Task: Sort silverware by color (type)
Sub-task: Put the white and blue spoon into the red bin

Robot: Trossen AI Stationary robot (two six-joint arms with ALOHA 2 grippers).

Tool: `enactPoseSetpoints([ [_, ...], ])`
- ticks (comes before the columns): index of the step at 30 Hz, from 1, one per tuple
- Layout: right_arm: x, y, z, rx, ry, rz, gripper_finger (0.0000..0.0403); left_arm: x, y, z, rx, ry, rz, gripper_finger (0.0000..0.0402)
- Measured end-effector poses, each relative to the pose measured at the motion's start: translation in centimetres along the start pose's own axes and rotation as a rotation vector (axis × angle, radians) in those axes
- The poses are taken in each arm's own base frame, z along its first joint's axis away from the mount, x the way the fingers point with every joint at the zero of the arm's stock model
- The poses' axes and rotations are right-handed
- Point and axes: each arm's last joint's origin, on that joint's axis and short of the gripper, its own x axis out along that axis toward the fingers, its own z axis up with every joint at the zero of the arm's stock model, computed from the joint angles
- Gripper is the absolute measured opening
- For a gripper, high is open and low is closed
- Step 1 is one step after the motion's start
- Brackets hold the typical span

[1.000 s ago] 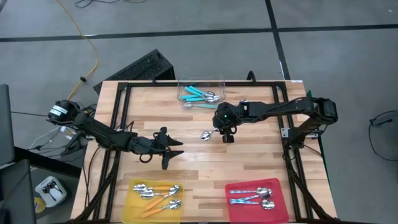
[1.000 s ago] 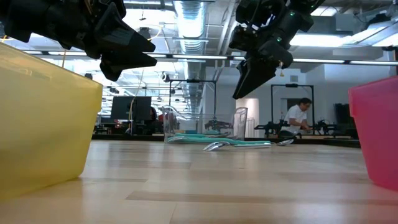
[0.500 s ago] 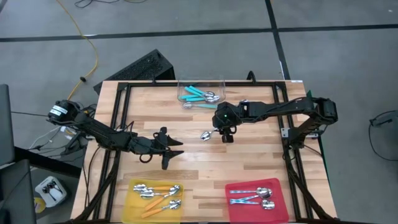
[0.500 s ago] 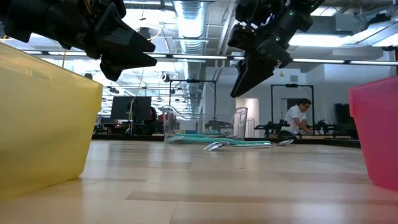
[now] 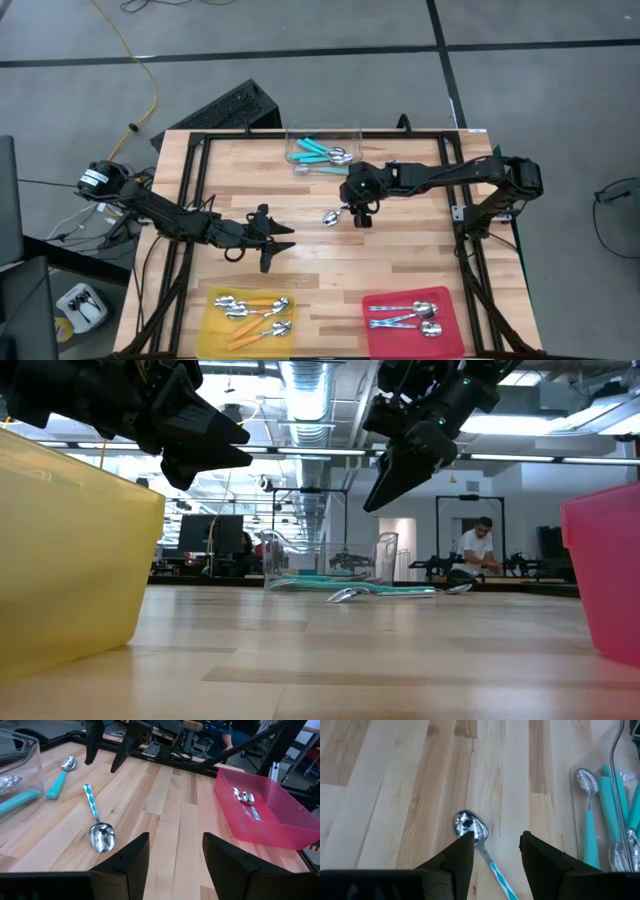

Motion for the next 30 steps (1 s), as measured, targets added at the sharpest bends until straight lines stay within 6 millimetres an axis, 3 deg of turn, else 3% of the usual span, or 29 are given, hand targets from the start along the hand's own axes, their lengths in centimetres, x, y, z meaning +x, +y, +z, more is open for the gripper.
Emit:
enactPoseSetpoints([
  [30, -0.01, -0.10, 0.51, 0.047, -0.052, -0.012, 0.0182, 0.00, 0.00, 0.00, 0.000, 0.000, 0.000, 0.0167],
])
